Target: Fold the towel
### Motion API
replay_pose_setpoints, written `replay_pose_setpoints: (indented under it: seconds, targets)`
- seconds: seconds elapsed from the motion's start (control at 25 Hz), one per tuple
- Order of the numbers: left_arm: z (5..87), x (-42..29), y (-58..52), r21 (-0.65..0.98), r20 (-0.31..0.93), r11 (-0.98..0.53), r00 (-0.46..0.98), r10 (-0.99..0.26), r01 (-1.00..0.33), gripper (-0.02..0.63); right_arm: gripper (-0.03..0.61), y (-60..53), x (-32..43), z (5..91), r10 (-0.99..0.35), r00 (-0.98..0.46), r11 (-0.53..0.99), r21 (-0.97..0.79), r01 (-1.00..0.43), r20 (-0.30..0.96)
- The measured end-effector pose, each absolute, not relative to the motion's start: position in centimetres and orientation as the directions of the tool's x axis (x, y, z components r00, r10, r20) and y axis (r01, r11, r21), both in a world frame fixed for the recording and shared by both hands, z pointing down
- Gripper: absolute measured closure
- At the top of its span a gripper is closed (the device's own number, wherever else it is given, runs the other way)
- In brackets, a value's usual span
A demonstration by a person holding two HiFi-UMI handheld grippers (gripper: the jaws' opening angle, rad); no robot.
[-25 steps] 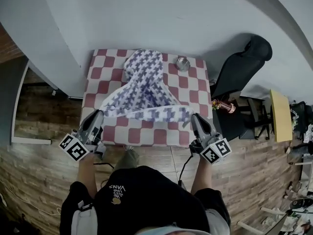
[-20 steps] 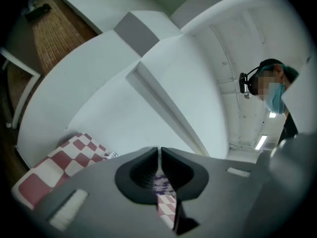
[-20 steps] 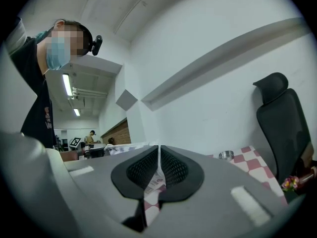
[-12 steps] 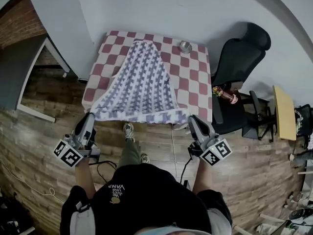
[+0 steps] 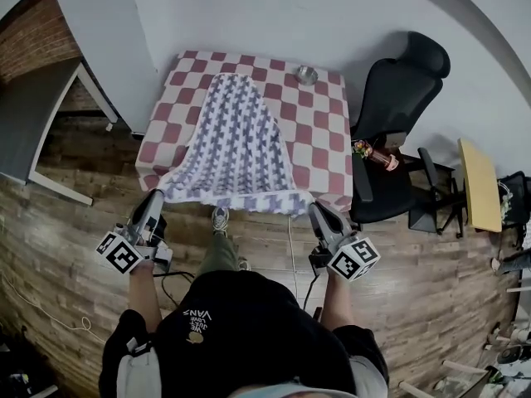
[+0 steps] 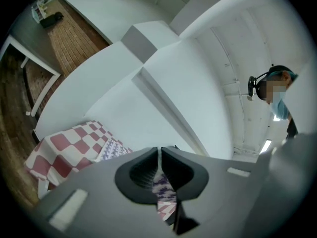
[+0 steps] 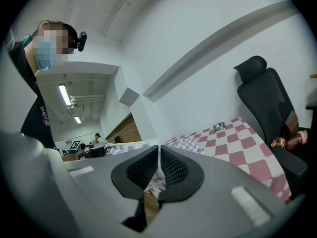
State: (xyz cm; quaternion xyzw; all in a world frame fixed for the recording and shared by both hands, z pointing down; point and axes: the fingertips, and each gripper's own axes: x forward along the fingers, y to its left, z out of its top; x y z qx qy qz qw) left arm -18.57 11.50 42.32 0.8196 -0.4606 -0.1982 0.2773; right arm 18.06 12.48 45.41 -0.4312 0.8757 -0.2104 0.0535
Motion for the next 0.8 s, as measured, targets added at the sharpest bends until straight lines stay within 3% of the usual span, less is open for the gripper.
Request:
replay_pose_setpoints:
  seconds: [0.52,0.56,0.64,0.8]
  targets:
    - [48.5,-17.6,-2.8,0.65,0.08,-0.339,0.505,-0.86,-0.68,0.589,0.551,-1.0,19.1,52.0,-0.845,-0.429,0.305,-0.37,-0.877,0.319]
    - [48.9,-17.4,-4.4,0.653,0.091,-0.336,0.511,-0.854,-0.679,0.589,0.534,-2.3,19.5,52.5,-0.849,-0.398,0.271,-0.362,-0.892,0.347]
    - [50.1,-17.4,-7.5,0.654,0.132,-0.313,0.512,-0.849,-0.688,0.586,0.434,-4.7,20.1,53.4,-0.848,-0.353,0.213,-0.354,-0.911,0.397]
    - [52.2,-17.6,-13.1,0.647,0.199,-0.296,0.531,-0.824,-0.703,0.552,0.417,-9.3,20.1,54.4,-0.835,-0.33,0.18,-0.349,-0.92,0.44]
